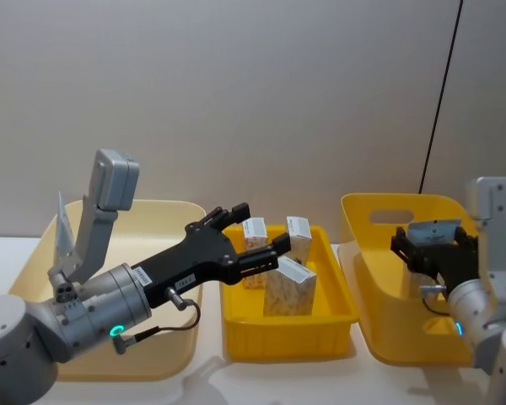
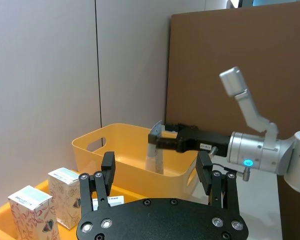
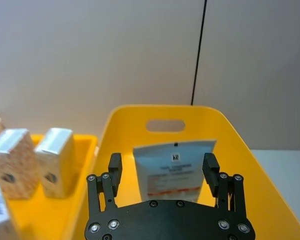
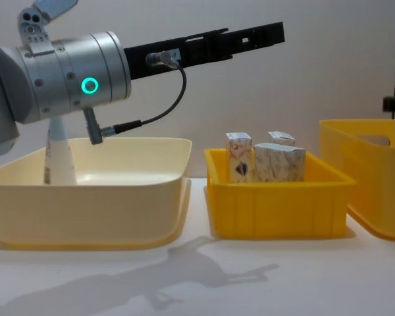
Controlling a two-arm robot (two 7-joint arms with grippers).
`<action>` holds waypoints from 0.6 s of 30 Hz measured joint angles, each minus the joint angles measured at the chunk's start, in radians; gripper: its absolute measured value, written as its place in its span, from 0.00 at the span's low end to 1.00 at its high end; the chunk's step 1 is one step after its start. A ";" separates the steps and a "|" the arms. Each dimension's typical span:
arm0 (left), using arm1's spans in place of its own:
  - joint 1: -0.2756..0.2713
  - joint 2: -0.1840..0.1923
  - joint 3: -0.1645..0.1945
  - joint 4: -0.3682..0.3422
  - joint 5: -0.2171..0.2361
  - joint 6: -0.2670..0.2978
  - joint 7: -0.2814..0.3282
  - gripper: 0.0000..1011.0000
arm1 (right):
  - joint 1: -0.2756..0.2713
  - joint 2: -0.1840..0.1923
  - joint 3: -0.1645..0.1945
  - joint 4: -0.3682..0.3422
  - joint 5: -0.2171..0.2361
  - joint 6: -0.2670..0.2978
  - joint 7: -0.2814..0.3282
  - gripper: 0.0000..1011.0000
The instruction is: Bimanual collaborative sorting of washing and personal care products
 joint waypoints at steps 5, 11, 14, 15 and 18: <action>0.000 0.000 0.000 0.000 0.000 0.000 0.000 0.99 | -0.023 -0.003 0.019 -0.051 0.041 -0.030 0.046 0.99; 0.001 0.000 0.000 0.000 0.001 0.000 0.001 0.99 | -0.032 -0.004 0.023 -0.067 0.052 -0.039 0.060 0.99; 0.005 0.001 0.000 -0.002 0.004 0.000 0.008 0.99 | -0.039 0.000 0.021 -0.071 0.055 -0.046 0.062 0.99; 0.008 0.002 0.000 -0.005 0.009 -0.001 0.015 0.99 | -0.042 0.001 0.020 -0.073 0.056 -0.048 0.063 0.99; 0.020 0.006 0.001 -0.013 0.025 -0.004 0.040 0.99 | -0.058 0.010 0.013 -0.082 0.061 -0.062 0.068 0.99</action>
